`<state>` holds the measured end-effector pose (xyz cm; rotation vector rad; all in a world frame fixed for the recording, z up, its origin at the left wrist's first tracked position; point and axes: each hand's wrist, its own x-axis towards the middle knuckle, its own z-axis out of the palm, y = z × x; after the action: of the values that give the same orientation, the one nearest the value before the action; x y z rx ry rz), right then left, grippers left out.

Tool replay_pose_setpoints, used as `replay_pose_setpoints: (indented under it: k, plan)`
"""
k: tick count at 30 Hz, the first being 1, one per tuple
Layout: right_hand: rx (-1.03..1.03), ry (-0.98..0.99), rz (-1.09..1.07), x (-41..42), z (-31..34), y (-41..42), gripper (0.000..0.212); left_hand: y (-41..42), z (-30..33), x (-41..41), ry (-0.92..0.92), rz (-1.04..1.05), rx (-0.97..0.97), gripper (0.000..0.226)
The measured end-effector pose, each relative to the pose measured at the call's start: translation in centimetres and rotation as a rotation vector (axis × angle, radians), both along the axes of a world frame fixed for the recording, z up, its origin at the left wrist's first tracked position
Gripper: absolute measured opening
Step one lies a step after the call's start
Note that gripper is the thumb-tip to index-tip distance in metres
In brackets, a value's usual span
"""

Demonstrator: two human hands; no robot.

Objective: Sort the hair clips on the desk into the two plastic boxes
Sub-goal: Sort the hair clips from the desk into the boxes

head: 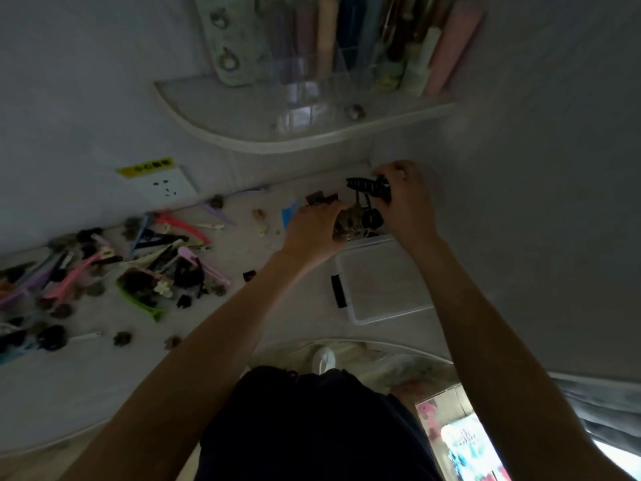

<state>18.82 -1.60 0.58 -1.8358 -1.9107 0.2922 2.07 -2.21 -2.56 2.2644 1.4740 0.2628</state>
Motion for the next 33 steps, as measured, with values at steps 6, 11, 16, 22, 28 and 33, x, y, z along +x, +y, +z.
replay_pose_setpoints:
  k: [6, 11, 16, 22, 28, 33]
  plan:
    - [-0.154, -0.054, 0.152, -0.1, -2.7, 2.0, 0.054, -0.1, -1.2, -1.3, 0.036, -0.065, 0.136, 0.06]
    - [-0.17, -0.088, 0.165, -0.2, -3.7, 1.3, 0.034, -0.9, -2.3, -2.5, 0.06, -0.076, 0.176, 0.04]
    - [-0.381, -0.059, 0.29, -0.8, -5.1, 1.4, 0.043, -1.0, -2.4, -1.9, 0.085, -0.09, 0.241, 0.026]
    - [-0.288, -0.259, 0.17, -1.2, -6.0, 2.8, 0.049, -1.1, -1.6, -2.7, 0.164, -0.124, 0.18, 0.028]
    - [-0.128, 0.006, 0.043, -2.1, -4.9, 0.2, 0.045, -0.7, -1.6, -3.2, 0.153, -0.184, 0.141, 0.035]
    - [-0.034, 0.234, 0.02, -5.0, -3.8, -4.0, 0.034, -2.0, -2.3, -7.1, -0.159, -0.152, 0.197, 0.029]
